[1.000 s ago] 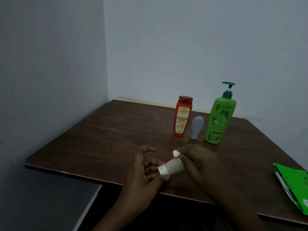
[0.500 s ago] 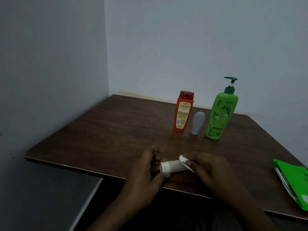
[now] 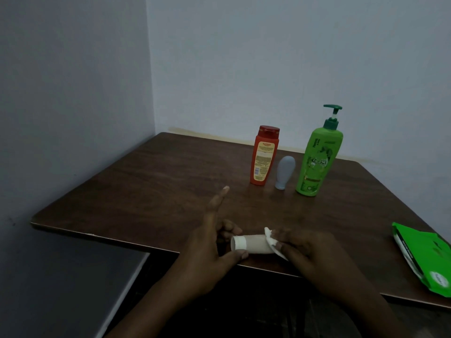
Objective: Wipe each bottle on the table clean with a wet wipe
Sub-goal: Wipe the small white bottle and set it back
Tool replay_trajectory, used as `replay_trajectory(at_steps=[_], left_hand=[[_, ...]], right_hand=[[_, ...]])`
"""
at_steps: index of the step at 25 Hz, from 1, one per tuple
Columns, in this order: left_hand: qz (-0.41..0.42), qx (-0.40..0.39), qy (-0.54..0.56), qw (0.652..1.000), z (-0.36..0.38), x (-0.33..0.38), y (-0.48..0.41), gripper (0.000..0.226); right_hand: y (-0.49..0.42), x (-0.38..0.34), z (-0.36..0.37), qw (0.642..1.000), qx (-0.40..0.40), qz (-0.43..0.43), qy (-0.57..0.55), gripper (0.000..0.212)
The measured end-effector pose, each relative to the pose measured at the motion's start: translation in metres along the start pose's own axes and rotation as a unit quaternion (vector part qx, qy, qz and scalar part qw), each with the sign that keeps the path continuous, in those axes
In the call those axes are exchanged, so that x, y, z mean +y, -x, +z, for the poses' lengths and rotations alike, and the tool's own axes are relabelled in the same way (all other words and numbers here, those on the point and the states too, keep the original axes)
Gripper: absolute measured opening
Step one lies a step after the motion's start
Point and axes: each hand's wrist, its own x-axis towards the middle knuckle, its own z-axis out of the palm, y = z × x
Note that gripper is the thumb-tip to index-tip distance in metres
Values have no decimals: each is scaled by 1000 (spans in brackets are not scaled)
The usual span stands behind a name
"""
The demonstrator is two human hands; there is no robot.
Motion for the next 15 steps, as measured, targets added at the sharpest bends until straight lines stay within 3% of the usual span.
replay_trajectory(at_steps=[8,13,15], left_hand=[[18,30,45,998,5,-2,2,127],[1,36,38,999,8,-3,1,128],[3,35,29,999,9,-3,0,127]], right_hand=[[-12,-40,46,999,34,-42,-10,28],[-10,0,14,997,59,45,34,12],[-12,-3,19,996,63,37,51,15]])
